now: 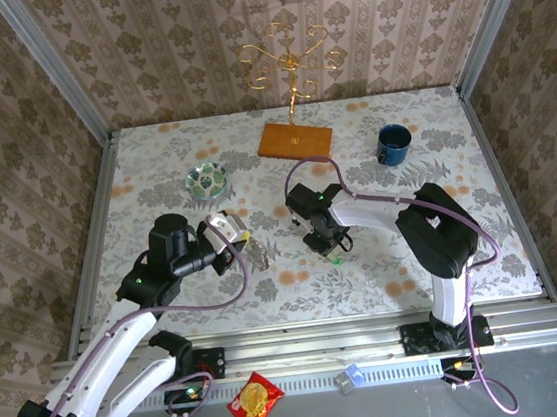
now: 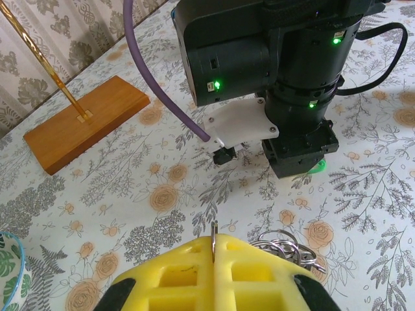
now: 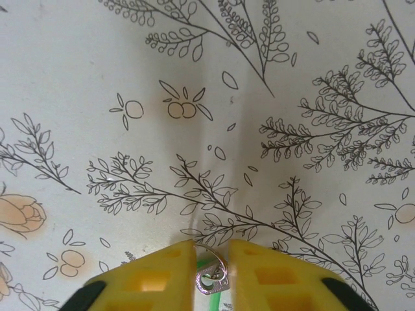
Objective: Put the keys on the keyring
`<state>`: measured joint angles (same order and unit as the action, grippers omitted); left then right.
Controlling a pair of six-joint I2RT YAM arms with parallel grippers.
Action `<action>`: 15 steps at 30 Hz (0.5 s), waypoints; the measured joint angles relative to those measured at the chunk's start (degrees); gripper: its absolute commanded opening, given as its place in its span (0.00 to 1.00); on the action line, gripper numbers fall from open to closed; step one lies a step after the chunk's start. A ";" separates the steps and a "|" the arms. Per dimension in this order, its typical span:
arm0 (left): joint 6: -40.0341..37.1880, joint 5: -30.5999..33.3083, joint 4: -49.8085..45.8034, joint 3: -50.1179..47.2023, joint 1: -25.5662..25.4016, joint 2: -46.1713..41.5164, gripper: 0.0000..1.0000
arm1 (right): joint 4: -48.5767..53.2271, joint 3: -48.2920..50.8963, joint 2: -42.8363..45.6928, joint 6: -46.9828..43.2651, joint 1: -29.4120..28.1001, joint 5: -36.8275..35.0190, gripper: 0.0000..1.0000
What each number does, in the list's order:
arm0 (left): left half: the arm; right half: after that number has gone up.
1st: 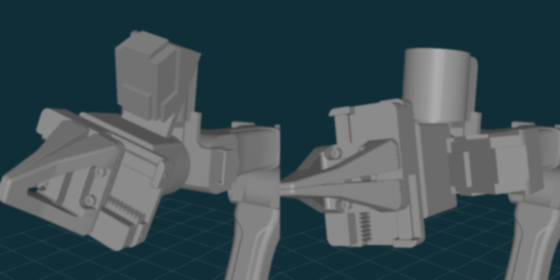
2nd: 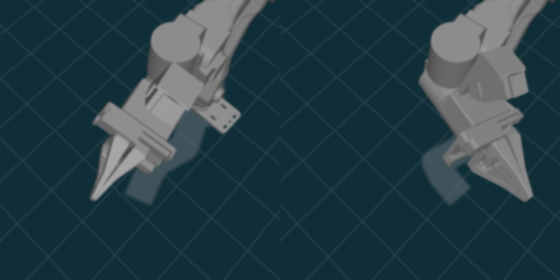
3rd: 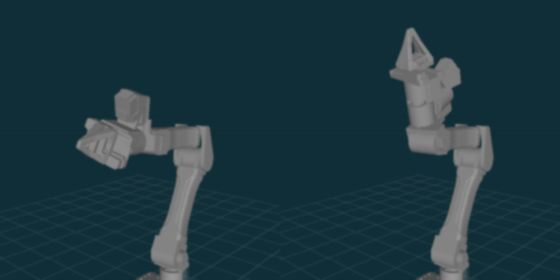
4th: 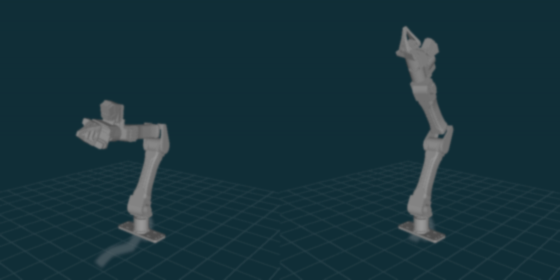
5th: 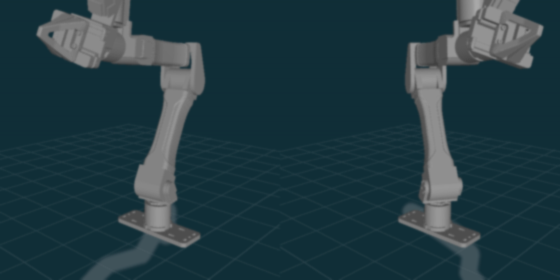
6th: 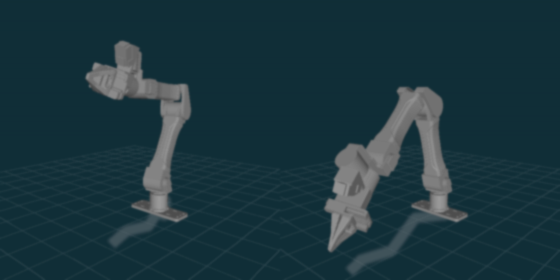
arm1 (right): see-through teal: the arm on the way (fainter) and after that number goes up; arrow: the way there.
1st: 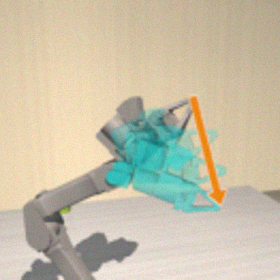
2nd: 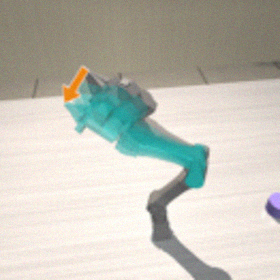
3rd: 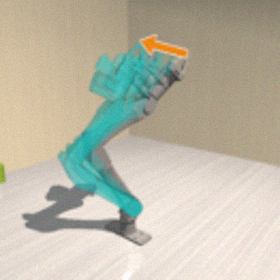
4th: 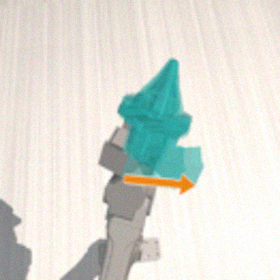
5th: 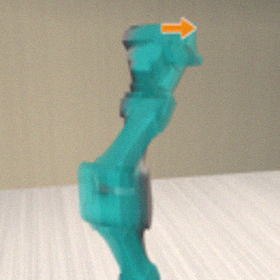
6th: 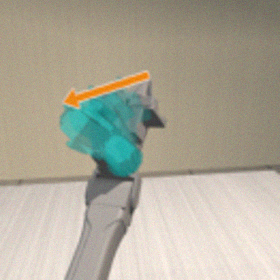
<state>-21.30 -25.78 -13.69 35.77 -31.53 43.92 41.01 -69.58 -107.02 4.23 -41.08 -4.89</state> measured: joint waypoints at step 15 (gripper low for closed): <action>-0.07 0.02 0.00 0.02 -0.33 0.35 0.00 | 0.72 -0.24 0.02 -0.02 0.33 2.36 0.15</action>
<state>-21.37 -25.76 -13.69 35.79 -31.86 44.27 41.74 -69.82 -107.00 4.21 -40.75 -2.52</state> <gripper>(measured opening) 0.049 0.052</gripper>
